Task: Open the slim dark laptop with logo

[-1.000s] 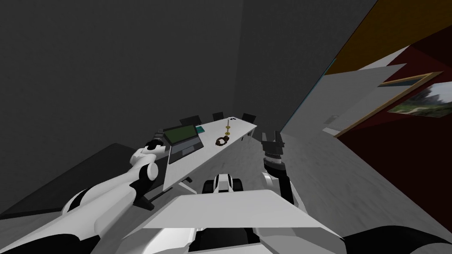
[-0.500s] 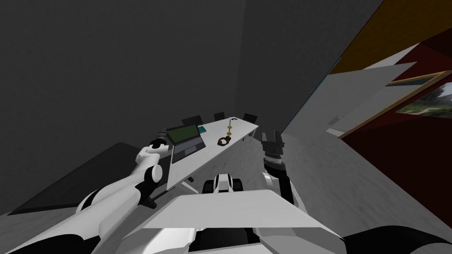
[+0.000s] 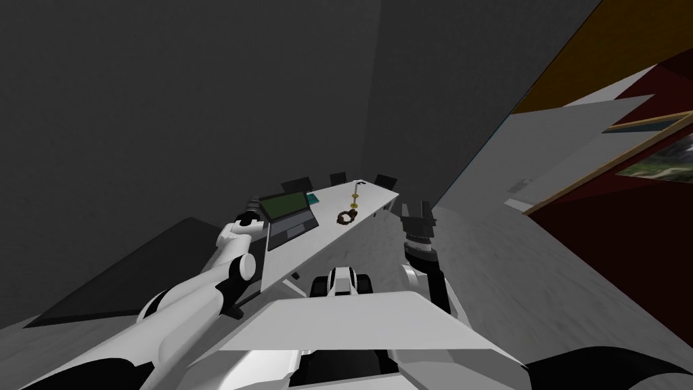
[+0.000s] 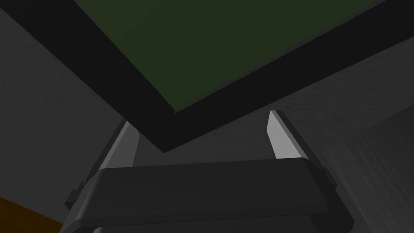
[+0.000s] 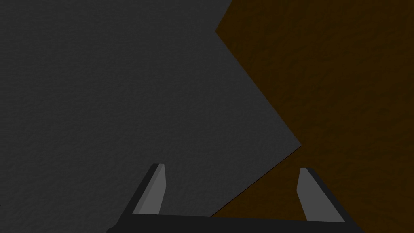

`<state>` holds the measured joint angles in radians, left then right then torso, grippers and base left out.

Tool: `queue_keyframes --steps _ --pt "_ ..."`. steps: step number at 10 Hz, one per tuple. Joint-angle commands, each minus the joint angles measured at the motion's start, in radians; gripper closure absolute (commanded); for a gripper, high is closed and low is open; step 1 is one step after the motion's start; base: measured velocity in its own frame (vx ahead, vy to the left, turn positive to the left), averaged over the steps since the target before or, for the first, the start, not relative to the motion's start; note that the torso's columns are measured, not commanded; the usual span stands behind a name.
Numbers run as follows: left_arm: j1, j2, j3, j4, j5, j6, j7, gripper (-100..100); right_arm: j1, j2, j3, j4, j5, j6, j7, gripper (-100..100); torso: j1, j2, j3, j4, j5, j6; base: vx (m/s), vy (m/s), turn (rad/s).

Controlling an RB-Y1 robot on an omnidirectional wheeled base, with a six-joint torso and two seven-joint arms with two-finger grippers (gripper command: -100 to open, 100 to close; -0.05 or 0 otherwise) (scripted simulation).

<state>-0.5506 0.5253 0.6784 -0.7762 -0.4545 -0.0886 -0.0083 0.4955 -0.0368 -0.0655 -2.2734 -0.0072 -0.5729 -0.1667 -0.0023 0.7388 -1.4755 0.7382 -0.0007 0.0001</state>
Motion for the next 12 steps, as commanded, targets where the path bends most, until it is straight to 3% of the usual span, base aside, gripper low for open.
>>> queue_keyframes --steps 1,5,11,12 --pt "-0.006 0.034 -0.004 0.057 0.025 -0.033 -0.009 100 0.0 0.0 0.0 0.0 0.0 0.0 0.0 0 0.001 -0.001 -0.001 -0.003 0.003 -0.001 -0.013 -0.057 -0.028" --pt "-0.013 0.072 -0.008 0.121 0.052 -0.069 -0.019 100 0.0 0.0 0.0 0.0 0.0 0.0 0.0 0 0.006 -0.004 -0.002 -0.003 0.005 0.0 -0.013 -0.043 -0.012" --pt "-0.031 0.165 -0.018 0.28 0.12 -0.161 -0.044 100 0.0 0.0 0.0 0.0 0.0 0.0 0.0 0 0.007 -0.005 -0.003 -0.004 0.005 0.001 -0.008 -0.044 -0.027" --pt "-0.055 0.164 -0.004 0.296 0.109 -0.17 -0.058 100 0.0 0.0 0.0 0.0 0.0 0.0 0.0 0 0.007 -0.005 -0.003 -0.004 0.006 0.0 -0.006 -0.024 0.005"
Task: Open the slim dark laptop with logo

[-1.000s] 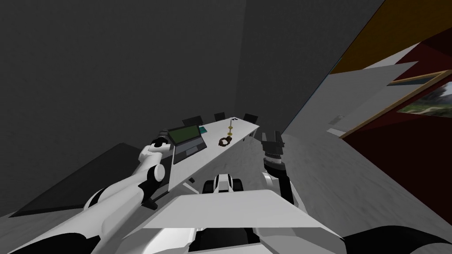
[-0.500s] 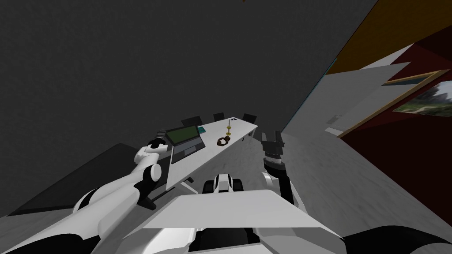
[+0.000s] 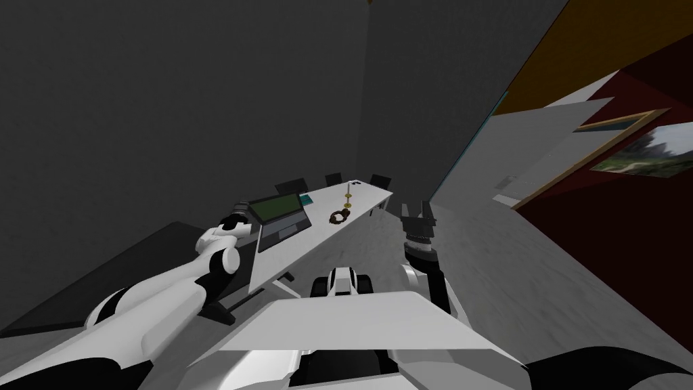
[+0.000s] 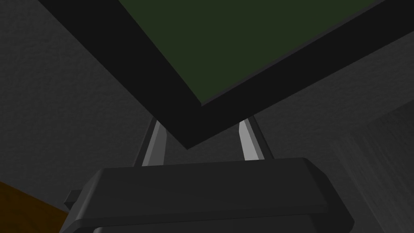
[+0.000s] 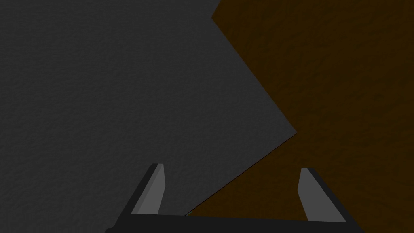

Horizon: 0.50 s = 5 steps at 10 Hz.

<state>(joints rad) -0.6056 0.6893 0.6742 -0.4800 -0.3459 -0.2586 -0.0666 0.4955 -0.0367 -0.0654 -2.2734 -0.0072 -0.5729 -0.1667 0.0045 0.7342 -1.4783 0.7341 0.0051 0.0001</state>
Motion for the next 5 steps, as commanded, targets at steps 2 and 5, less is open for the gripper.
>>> queue_keyframes --steps 2,5 --pt "0.03 -0.048 -0.006 -0.048 0.004 -0.047 -0.015 100 0.0 0.0 0.0 0.0 0.0 0.0 0.0 0 0.001 -0.001 0.0 0.001 -0.001 -0.001 0.049 0.028 0.165" --pt "0.06 -0.098 -0.012 -0.102 0.007 -0.088 -0.028 100 0.0 0.0 0.0 0.0 0.0 0.0 0.0 0 0.001 0.0 0.0 0.0 0.0 0.001 0.032 0.009 0.062"
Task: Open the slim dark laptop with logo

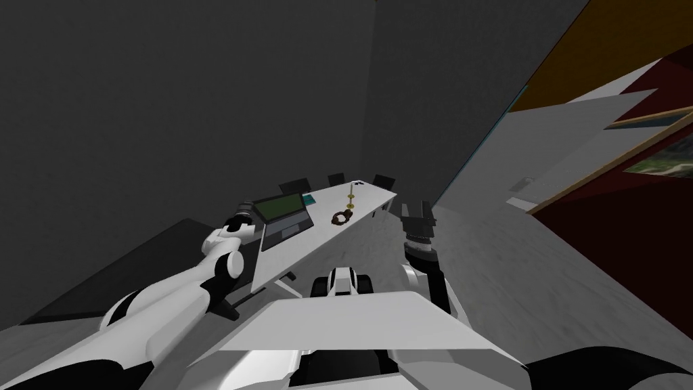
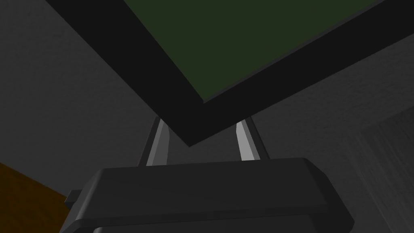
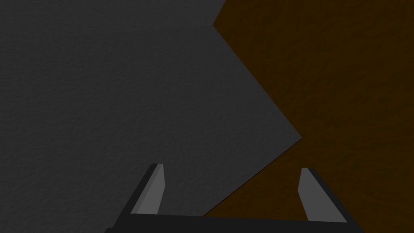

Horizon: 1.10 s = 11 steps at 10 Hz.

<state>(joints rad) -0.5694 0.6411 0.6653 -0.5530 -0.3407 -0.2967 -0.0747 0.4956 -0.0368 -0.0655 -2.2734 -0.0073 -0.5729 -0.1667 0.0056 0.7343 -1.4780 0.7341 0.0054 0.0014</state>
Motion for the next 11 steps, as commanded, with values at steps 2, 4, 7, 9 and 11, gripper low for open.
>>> queue_keyframes --steps 2,4,7,9,11 --pt "0.055 -0.089 -0.01 -0.072 0.005 -0.09 -0.032 100 0.0 0.0 0.0 0.0 0.0 0.0 0.0 0 0.003 -0.002 -0.001 -0.001 0.002 -0.002 0.071 0.021 0.176" --pt "0.086 -0.135 -0.017 -0.127 0.008 -0.13 -0.045 100 0.0 0.0 0.0 0.0 0.0 0.0 0.0 0 0.006 -0.003 -0.002 -0.002 0.003 -0.002 0.073 0.023 0.168" --pt "0.116 -0.189 -0.023 -0.18 0.011 -0.17 -0.057 100 0.0 0.0 0.0 0.0 0.0 0.0 0.0 0 0.004 -0.005 -0.003 -0.005 0.005 0.001 0.048 0.018 0.09" --pt "0.147 -0.242 -0.03 -0.241 0.014 -0.211 -0.069 100 0.0 0.0 0.0 0.0 0.0 0.0 0.0 0 0.005 -0.005 -0.003 -0.005 0.005 -0.002 0.069 0.012 0.168" --pt "0.178 -0.287 -0.036 -0.293 0.017 -0.251 -0.082 100 0.0 0.0 0.0 0.0 0.0 0.0 0.0 0 0.005 -0.006 -0.004 -0.005 0.004 -0.001 0.07 0.015 0.163"
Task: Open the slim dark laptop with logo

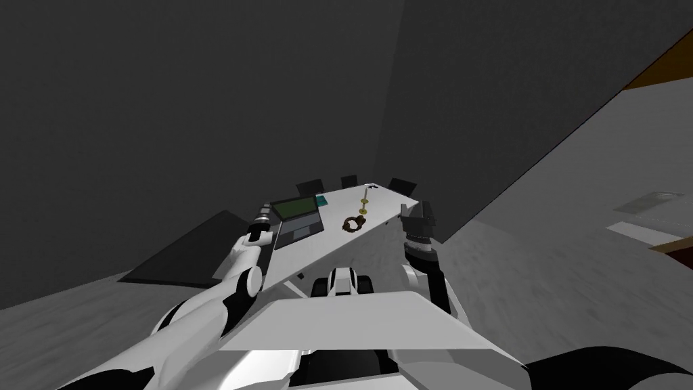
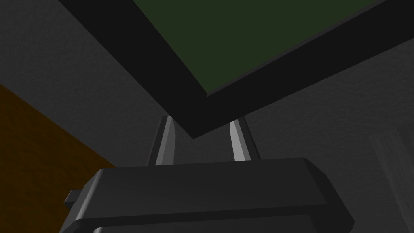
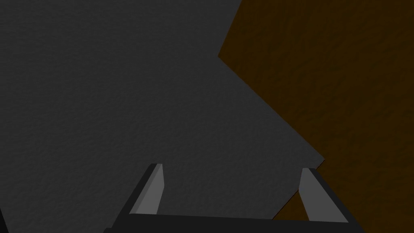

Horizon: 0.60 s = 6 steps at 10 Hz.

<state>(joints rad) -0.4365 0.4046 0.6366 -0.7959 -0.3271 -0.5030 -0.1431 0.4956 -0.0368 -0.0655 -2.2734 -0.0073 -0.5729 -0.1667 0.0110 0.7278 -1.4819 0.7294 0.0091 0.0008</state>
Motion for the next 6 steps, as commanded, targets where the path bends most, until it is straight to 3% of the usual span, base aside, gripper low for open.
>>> queue_keyframes --steps 1,2,3,6 --pt "0.045 -0.065 -0.007 -0.051 0.003 -0.045 -0.013 100 0.0 0.0 0.0 0.0 0.0 0.0 0.0 0 0.0 0.001 0.001 0.0 0.0 -0.003 0.063 0.013 0.13" --pt "0.075 -0.094 -0.014 -0.104 0.006 -0.085 -0.026 100 0.0 0.0 0.0 0.0 0.0 0.0 0.0 0 0.001 0.0 0.0 0.0 0.0 0.0 0.086 0.004 0.188" --pt "0.075 -0.116 -0.014 -0.104 0.006 -0.085 -0.026 100 0.0 0.0 0.0 0.0 0.0 0.0 0.0 0 -0.002 0.0 0.0 0.001 -0.001 -0.002 0.072 0.006 0.131" --pt "0.137 -0.189 -0.027 -0.206 0.012 -0.166 -0.051 100 0.0 0.0 0.0 0.0 0.0 0.0 0.0 0 -0.002 0.0 0.0 0.001 -0.002 0.0 0.074 0.017 0.165"
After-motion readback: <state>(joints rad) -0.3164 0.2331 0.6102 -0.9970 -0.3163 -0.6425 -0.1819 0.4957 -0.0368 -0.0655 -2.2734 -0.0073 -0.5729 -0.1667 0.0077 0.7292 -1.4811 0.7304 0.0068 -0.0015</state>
